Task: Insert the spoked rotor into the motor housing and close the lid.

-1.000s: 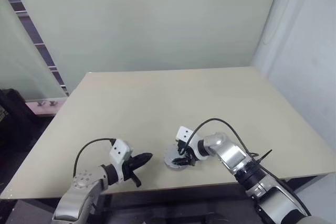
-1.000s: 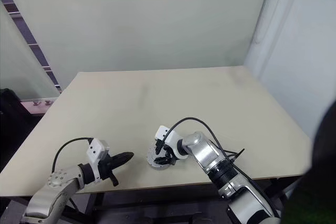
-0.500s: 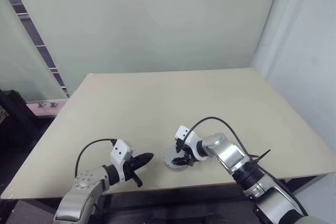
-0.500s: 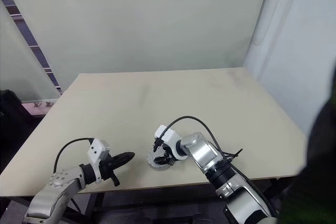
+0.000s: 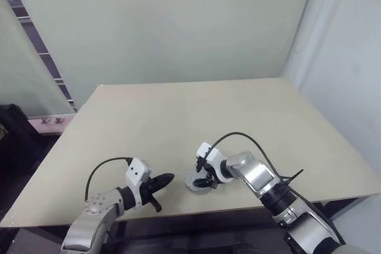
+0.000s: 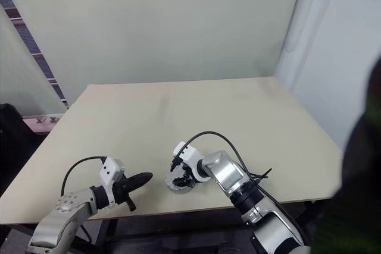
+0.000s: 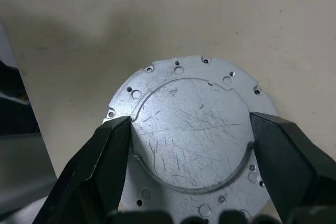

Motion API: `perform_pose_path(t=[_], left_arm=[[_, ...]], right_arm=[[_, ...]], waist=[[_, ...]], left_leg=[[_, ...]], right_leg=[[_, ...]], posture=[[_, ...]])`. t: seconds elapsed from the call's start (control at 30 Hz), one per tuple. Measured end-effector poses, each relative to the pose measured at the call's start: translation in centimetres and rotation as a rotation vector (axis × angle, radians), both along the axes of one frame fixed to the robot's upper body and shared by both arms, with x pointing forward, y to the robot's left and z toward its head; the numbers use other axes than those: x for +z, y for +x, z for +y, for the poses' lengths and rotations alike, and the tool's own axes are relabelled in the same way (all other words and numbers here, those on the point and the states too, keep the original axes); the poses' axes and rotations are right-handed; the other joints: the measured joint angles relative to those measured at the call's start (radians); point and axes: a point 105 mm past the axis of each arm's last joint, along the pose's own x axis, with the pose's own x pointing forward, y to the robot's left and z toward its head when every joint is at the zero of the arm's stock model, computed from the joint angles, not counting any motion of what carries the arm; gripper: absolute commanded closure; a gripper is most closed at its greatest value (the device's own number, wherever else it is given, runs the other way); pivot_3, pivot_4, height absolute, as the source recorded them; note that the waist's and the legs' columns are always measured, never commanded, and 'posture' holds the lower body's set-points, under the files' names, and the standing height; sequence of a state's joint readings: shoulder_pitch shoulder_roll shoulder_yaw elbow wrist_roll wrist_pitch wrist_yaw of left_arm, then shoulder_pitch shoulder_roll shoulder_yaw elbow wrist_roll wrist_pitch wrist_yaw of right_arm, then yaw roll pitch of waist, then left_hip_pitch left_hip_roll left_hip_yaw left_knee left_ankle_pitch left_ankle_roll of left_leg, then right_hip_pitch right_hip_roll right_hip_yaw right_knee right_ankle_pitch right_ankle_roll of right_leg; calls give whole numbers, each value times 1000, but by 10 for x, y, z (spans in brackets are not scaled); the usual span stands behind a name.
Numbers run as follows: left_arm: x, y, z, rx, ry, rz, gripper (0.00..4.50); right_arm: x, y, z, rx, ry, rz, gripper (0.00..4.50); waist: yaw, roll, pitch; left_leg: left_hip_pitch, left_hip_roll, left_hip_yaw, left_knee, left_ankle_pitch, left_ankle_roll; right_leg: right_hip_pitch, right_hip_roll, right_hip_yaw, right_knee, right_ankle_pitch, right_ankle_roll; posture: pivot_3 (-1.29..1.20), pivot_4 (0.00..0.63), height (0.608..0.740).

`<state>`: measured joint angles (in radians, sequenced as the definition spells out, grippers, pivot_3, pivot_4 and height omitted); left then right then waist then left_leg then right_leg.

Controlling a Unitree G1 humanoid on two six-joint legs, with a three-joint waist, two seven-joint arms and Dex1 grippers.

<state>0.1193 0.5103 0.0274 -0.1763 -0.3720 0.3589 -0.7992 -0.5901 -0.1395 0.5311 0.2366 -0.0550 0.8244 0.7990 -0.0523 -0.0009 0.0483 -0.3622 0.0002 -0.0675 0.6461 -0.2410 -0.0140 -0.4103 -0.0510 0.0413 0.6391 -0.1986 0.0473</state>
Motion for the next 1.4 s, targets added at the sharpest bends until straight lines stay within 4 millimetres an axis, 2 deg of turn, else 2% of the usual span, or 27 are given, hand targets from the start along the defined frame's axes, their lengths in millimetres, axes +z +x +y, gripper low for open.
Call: perform_pose_path(t=[0.33, 0.67, 0.87, 1.4], left_arm=[[0, 0, 1, 1, 5, 3, 4500], [0, -1, 3, -1, 14, 8, 4500], [2, 2, 3, -6, 19, 0, 4500], [0, -2, 3, -7, 23, 9, 4500]], right_arm=[[3, -3, -2, 83, 84, -22, 1194], [7, -1, 0, 23, 162, 15, 1194], [5, 1, 2, -5, 143, 7, 1194], [3, -3, 6, 58, 38, -69, 1194]], waist=[[-16, 0, 1], [-19, -1, 1], [-21, -1, 1], [-23, -1, 1]], left_leg=[[-3, 0, 0, -1, -1, -2], [-15, 0, 0, -2, 0, 1], [-14, 1, 0, -1, 0, 1], [-13, 1, 0, 0, 1, 1]], right_leg=[[-2, 0, 0, -2, 0, 0], [-14, 1, 0, 0, 0, 0], [-13, 1, 0, 1, 0, 0], [-13, 1, 0, 1, 0, 0]], posture=[[0, 0, 740], [0, 0, 740], [0, 0, 740], [0, 0, 740]])
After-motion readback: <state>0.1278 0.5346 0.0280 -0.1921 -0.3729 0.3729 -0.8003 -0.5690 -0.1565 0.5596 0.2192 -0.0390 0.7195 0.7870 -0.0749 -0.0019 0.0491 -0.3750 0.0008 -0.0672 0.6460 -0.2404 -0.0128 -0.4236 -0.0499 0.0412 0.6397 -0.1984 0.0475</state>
